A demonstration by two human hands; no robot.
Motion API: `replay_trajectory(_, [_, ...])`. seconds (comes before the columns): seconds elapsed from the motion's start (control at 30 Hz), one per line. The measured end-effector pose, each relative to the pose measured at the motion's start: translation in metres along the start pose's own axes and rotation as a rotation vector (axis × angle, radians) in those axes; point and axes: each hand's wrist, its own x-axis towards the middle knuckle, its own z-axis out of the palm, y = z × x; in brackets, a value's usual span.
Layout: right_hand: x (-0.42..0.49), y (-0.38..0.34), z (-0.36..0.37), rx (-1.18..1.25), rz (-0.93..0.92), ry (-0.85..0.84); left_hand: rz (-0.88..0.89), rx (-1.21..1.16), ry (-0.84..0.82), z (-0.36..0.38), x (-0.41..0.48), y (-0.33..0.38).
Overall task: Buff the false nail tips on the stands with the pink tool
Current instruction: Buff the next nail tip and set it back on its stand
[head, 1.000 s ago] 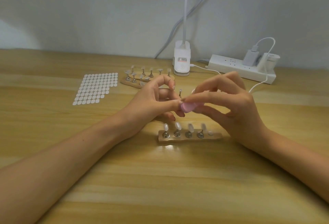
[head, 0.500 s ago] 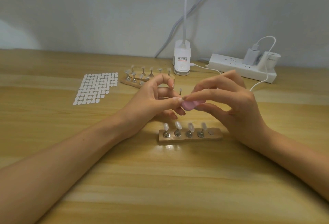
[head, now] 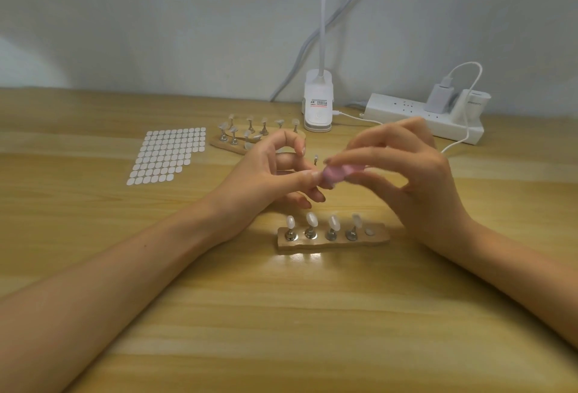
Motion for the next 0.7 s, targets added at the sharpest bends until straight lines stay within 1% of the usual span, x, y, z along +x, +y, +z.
replay_trajectory(0.07, [-0.0001,0.0022,-0.0012,-0.01,0.028,0.017,0.009,-0.001,-0.014,0.0,-0.0004,0.0016])
replay_trajectory(0.17, [-0.0007,0.0001,-0.0006,0.039,0.004,0.015,0.016,-0.004,-0.025,0.0004,-0.0013,0.0022])
replay_trajectory(0.27, [-0.0003,0.0008,-0.0013,0.073,0.073,0.032,0.011,-0.023,-0.018,0.0007,-0.0004,0.0016])
replay_trajectory(0.4, [-0.0014,0.0027,-0.0008,0.16,0.087,0.007,0.005,-0.023,-0.009,-0.0002,-0.0007,0.001])
replay_trajectory(0.57, [-0.001,0.0084,-0.0025,0.292,0.193,-0.001,-0.007,-0.038,0.006,0.0001,0.0003,0.0006])
replay_trajectory(0.7, [-0.0011,0.0076,-0.0005,0.318,0.184,0.015,-0.007,-0.046,0.014,0.0001,0.0003,0.0011])
